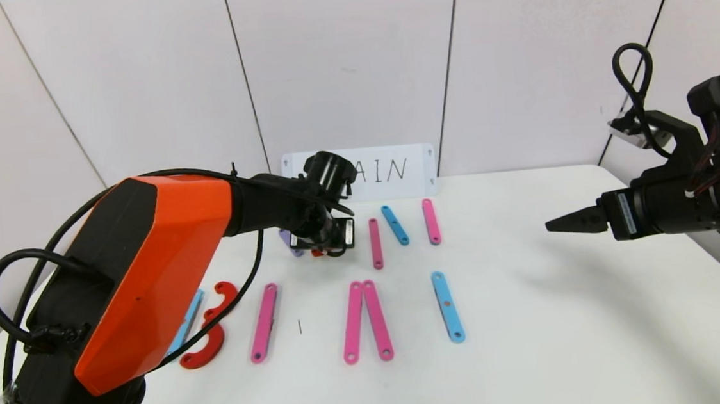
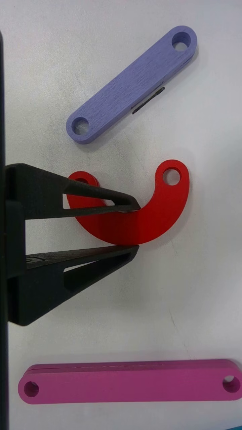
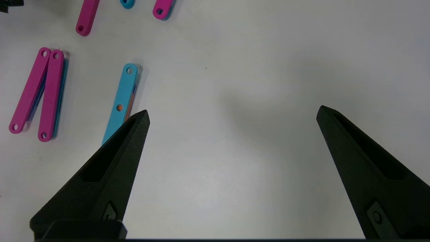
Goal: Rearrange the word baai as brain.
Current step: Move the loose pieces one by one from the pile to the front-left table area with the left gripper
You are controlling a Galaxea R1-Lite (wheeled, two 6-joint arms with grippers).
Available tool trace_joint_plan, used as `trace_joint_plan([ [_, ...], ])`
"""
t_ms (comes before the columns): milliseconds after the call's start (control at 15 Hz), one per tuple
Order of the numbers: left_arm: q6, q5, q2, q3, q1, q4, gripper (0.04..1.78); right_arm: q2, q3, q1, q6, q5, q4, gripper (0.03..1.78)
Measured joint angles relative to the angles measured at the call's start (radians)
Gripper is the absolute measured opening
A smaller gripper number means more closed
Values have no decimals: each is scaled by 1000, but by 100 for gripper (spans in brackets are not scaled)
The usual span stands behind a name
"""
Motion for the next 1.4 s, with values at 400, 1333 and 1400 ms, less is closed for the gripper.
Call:
trace_joint_plan([
  [400, 6, 0, -8, 0, -5, -5, 30, 0, 2, 1, 0, -1, 0, 174],
  [1333, -104, 9, -178, 9, -48, 344, 30, -1, 0, -3, 0, -1, 0, 174],
  [1400, -140, 9, -183, 10, -52, 386, 30, -1, 0, -3, 0, -1, -1, 174],
])
